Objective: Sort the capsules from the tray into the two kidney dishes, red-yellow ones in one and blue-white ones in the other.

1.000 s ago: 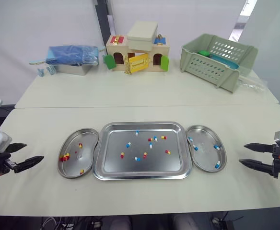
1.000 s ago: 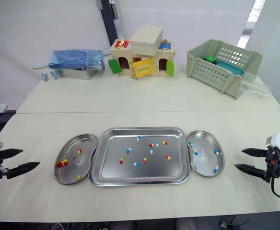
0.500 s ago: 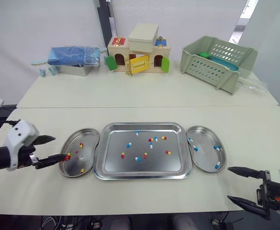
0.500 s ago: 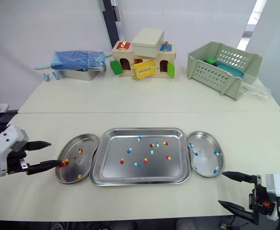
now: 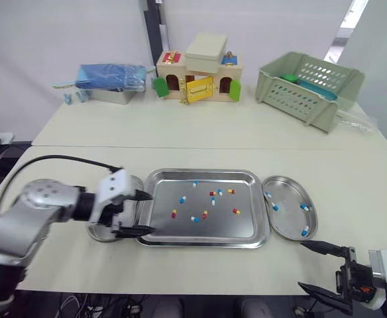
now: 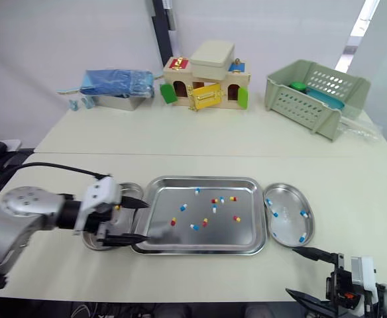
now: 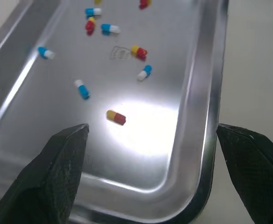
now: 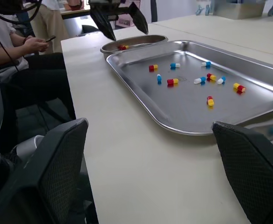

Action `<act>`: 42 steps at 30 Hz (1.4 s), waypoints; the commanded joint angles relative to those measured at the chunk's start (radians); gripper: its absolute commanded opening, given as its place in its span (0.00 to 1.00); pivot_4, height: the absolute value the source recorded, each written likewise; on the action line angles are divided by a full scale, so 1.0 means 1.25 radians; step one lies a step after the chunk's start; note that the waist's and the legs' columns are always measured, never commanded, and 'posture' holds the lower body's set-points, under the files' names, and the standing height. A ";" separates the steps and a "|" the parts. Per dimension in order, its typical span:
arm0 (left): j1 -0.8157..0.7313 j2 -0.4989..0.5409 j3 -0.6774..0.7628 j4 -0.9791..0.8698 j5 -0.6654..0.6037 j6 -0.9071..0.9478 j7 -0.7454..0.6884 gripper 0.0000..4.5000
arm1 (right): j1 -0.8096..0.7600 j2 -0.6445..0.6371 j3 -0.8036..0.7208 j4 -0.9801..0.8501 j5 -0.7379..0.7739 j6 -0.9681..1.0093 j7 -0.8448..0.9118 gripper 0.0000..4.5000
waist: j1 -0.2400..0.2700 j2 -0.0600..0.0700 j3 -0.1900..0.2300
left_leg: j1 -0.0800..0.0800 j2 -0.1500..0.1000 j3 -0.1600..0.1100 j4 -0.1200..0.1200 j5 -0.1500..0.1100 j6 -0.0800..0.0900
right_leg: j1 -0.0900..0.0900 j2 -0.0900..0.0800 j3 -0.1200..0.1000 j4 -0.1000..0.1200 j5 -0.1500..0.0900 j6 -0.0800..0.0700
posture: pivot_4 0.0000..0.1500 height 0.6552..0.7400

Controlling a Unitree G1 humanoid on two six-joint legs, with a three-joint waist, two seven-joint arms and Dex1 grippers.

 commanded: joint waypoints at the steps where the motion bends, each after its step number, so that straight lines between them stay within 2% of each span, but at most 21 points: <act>1: -0.063 -0.035 -0.071 0.084 0.069 -0.065 -0.030 1.00 | 0.018 0.001 0.003 -0.025 0.000 -0.023 -0.014 0.99 | 0.000 0.000 0.000 | 0.000 0.000 0.000 0.000 0.000 0.000 | 0.000 0.000 0.000 0.000 0.000 0.000 | 1.00 1.00; 9: -0.191 -0.131 -0.168 0.266 0.163 -0.154 -0.075 1.00 | 0.041 -0.003 0.013 -0.055 0.001 -0.030 -0.055 0.99 | -0.003 0.000 0.000 | 0.000 0.000 -0.001 0.000 0.000 0.000 | 0.000 0.000 -0.001 -0.001 0.000 0.000 | 1.00 1.00; 16: -0.201 -0.151 -0.180 0.334 0.205 -0.205 -0.091 1.00 | 0.050 -0.004 0.014 -0.065 -0.002 -0.035 -0.076 0.99 | -0.002 0.000 0.000 | 0.000 0.000 -0.001 0.000 0.000 0.000 | 0.000 0.000 -0.001 -0.001 0.000 0.000 | 1.00 1.00; 19: -0.202 -0.154 -0.181 0.348 0.211 -0.214 -0.096 0.86 | 0.051 -0.003 0.015 -0.068 -0.002 -0.036 -0.083 1.00 | -0.002 0.000 0.000 | 0.000 0.000 -0.001 0.000 0.000 0.000 | 0.001 0.000 -0.001 -0.001 0.000 0.000 | 1.00 1.00; 21: -0.202 -0.156 -0.184 0.360 0.219 -0.223 -0.097 0.73 | 0.051 -0.003 0.016 -0.069 -0.001 -0.037 -0.087 1.00 | -0.002 0.000 0.000 | 0.000 0.000 -0.001 0.000 0.000 0.000 | 0.001 0.000 -0.001 -0.001 0.000 0.000 | 1.00 1.00; 27: -0.199 -0.157 -0.187 0.382 0.230 -0.246 -0.103 0.73 | 0.053 -0.004 0.019 -0.078 -0.003 -0.033 -0.100 1.00 | -0.002 0.001 -0.001 | 0.001 0.000 -0.001 0.000 0.000 0.000 | 0.001 0.000 -0.001 -0.001 0.000 0.000 | 1.00 1.00; 30: -0.199 -0.160 -0.187 0.390 0.232 -0.253 -0.104 0.61 | 0.057 -0.006 0.021 -0.082 -0.002 -0.032 -0.106 1.00 | -0.002 0.001 -0.001 | 0.001 0.000 -0.001 0.000 0.000 0.000 | 0.001 0.000 -0.001 -0.001 0.000 0.000 | 1.00 1.00; 34: -0.196 -0.166 -0.191 0.400 0.242 -0.264 -0.103 0.35 | 0.054 -0.009 0.025 -0.088 -0.004 -0.026 -0.117 1.00 | -0.002 0.002 -0.002 | 0.001 0.000 -0.001 0.000 0.000 0.000 | 0.001 0.000 -0.001 -0.001 0.000 0.000 | 1.00 1.00; 42: -0.187 -0.168 -0.189 0.404 0.252 -0.279 -0.102 0.35 | 0.054 -0.018 0.035 -0.096 -0.003 -0.021 -0.134 1.00 | -0.002 0.004 -0.003 | 0.001 0.000 -0.001 0.000 0.000 0.000 | 0.002 0.000 -0.001 -0.001 0.000 0.000 | 1.00 1.00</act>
